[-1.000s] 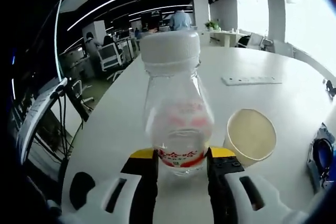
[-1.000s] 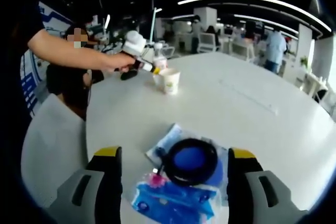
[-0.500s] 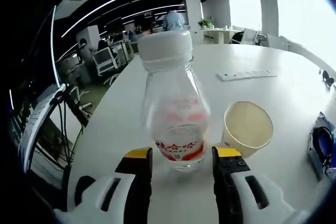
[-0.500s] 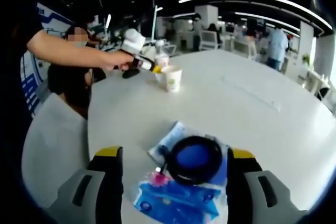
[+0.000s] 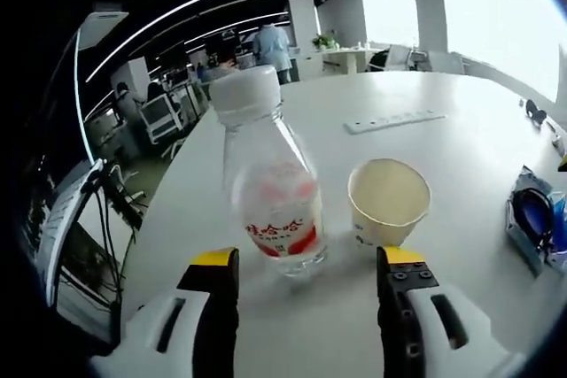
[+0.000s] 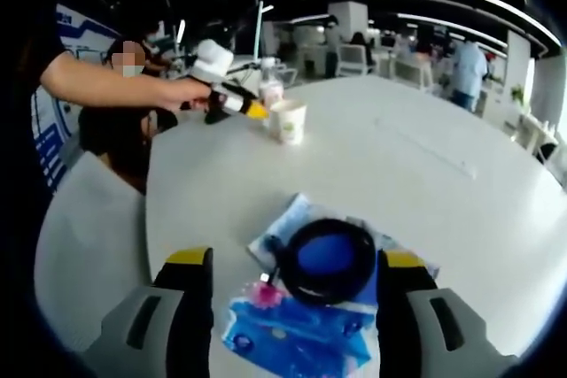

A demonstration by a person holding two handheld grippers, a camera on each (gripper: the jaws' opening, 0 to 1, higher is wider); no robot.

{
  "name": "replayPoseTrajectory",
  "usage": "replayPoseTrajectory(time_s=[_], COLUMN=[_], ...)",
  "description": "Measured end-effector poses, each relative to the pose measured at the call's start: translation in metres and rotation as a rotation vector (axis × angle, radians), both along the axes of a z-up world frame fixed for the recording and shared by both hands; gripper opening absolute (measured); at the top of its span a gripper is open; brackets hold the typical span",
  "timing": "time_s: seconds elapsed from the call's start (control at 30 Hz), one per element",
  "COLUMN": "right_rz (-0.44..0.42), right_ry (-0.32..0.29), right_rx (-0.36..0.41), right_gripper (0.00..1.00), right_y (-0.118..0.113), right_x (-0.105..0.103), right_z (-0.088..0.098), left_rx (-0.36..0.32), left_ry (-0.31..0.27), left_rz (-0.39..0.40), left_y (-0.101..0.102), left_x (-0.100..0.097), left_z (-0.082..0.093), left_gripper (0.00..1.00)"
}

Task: Arrange the tabletop items into an orderly group along one side of the table until the central work area is clear of visible clutter.

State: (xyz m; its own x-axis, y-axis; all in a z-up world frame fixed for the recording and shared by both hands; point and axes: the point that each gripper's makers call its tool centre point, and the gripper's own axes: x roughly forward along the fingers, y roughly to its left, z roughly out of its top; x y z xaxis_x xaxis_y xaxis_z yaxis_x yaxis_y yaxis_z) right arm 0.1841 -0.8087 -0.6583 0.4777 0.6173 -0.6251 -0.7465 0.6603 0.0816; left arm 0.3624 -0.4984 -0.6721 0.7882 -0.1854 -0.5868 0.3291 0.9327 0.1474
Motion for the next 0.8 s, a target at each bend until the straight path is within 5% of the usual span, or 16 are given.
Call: replayPoseTrajectory(time_s=[0.33,0.8], right_rz=[0.004,-0.069], right_ry=[0.016,0.025], right_rx=[-0.084,-0.099], right_gripper=[0.56,0.32], right_y=[-0.007,-0.017], right_x=[0.003,0.018], right_z=[-0.015,-0.019], left_rx=[-0.03,-0.054], left_ry=[0.014,0.024], left_rz=[-0.059,-0.145], left_y=[-0.001,-0.011], left_x=[-0.014,-0.032], left_z=[-0.001,0.0], left_gripper=[0.72,0.78])
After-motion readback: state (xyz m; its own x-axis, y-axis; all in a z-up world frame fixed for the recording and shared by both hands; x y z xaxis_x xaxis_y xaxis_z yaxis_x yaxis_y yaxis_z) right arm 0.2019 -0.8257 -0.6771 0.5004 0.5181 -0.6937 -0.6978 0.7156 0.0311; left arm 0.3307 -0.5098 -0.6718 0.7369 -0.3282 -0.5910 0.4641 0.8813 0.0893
